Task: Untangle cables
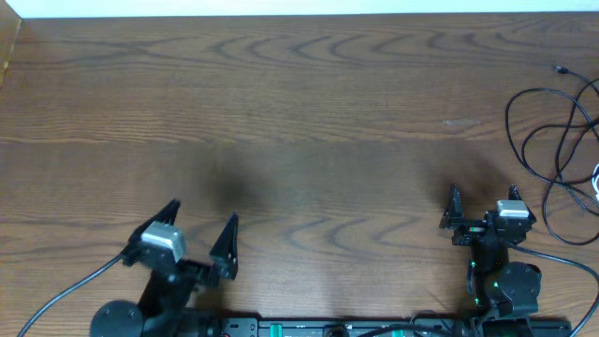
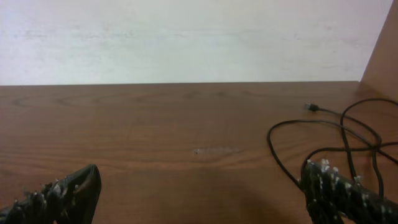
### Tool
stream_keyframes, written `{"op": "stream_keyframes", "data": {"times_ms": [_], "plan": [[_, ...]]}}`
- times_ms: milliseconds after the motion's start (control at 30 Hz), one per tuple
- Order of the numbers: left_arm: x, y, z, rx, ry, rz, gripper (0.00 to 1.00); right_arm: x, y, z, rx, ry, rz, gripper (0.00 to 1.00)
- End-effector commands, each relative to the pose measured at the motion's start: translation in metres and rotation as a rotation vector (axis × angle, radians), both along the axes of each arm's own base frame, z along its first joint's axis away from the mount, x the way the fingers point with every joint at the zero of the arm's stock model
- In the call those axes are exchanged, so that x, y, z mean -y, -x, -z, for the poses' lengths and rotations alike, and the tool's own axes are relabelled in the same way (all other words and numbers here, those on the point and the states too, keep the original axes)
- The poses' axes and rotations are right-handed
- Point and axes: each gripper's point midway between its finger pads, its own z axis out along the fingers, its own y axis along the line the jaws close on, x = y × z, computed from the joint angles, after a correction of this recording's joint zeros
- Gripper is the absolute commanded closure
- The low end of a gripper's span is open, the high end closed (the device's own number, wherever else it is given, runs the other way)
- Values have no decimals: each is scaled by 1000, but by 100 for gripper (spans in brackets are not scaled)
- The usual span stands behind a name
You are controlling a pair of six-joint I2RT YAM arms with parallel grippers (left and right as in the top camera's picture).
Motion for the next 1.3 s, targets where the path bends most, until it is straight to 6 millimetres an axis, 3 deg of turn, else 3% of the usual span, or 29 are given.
{"op": "stream_keyframes", "data": {"times_ms": [0, 233, 500, 800, 1100, 1267], "plan": [[5, -10, 13, 42, -54, 29, 2, 1, 0, 0, 3, -12, 6, 1], [-12, -35, 40, 165, -118, -66, 2, 1, 0, 0, 3, -12, 6, 1], [-39, -57, 74, 163, -125, -205, 2, 1, 0, 0, 3, -12, 7, 1], [-61, -64, 105, 94, -138, -327, 2, 1, 0, 0, 3, -12, 7, 1], [-62, -65, 147, -29, -146, -323, 2, 1, 0, 0, 3, -12, 7, 1], [-64, -65, 150, -41, -146, -333, 2, 1, 0, 0, 3, -12, 6, 1]]}}
